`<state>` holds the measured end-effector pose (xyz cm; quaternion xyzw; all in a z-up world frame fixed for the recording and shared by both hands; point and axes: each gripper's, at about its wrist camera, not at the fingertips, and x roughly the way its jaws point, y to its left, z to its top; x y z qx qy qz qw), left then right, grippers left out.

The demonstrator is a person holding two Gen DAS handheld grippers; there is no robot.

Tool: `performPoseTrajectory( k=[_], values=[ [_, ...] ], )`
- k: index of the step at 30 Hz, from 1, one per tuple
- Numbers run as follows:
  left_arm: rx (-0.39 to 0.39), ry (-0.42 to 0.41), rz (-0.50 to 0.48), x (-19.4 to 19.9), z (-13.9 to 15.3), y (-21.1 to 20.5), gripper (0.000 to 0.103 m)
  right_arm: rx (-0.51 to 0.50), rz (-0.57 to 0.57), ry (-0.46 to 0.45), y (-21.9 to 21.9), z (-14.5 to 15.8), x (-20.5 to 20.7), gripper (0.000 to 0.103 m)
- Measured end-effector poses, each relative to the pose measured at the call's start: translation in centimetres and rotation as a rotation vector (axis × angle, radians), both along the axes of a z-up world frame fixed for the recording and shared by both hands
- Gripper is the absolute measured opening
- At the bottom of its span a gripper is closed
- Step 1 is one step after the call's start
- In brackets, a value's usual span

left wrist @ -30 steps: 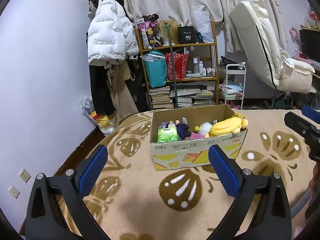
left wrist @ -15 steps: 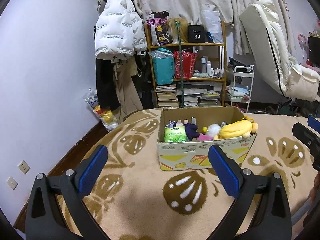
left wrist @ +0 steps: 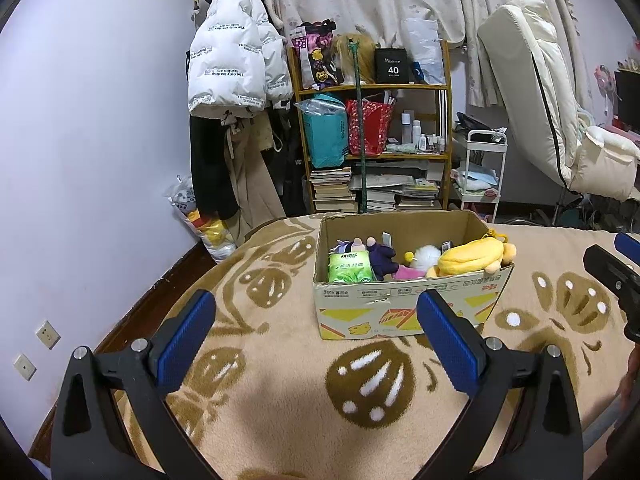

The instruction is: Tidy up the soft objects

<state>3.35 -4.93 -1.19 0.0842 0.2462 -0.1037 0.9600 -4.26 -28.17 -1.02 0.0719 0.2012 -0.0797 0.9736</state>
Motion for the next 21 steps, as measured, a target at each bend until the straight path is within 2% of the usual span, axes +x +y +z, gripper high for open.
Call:
performPoseTrajectory(
  k=[21],
  values=[
    [0.01, 0.008, 0.006, -0.03, -0.31, 0.05, 0.1, -0.002, -0.001, 0.0, -0.1, 0.04, -0.02, 0.103]
  ],
)
